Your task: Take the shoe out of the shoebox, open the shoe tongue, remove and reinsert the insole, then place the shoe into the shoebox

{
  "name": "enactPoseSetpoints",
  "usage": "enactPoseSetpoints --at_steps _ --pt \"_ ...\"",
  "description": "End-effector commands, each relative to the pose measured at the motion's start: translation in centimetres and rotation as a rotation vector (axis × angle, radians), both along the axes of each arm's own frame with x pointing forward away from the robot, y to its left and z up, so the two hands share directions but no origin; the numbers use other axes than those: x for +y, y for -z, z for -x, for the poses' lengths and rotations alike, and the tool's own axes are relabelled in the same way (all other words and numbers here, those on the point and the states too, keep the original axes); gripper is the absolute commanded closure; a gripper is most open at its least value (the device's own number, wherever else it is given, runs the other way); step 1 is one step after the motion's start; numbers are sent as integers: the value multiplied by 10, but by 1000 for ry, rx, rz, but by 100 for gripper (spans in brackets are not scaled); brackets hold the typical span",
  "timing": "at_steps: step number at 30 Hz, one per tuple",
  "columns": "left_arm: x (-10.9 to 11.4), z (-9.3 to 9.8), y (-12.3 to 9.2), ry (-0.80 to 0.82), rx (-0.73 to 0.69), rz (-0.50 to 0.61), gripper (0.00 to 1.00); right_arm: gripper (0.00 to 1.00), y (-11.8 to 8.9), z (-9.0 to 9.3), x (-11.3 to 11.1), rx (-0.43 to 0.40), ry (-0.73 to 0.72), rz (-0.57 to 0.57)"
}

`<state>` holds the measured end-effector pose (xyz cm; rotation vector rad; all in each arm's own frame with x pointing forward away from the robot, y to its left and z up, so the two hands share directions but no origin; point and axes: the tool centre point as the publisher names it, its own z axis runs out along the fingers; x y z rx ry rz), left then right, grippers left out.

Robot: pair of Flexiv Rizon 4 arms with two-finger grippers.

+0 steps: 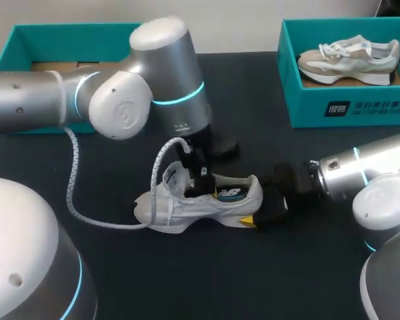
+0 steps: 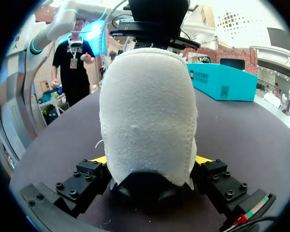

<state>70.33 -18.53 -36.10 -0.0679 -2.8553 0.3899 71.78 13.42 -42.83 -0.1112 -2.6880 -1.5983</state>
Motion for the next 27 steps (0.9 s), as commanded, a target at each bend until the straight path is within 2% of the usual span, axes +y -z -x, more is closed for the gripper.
enactPoseSetpoints --at_steps 1,10,21,27 --pt "15 -3 -11 -11 11 32 100 100 7 0 2 2 1 3" --pt "17 -2 -33 -27 33 84 100 100 7 0 2 2 1 3" --pt "-13 4 -67 -6 30 202 100 100 7 0 2 2 1 3" --pt "-29 6 -69 3 8 221 100 100 7 0 2 2 1 3"
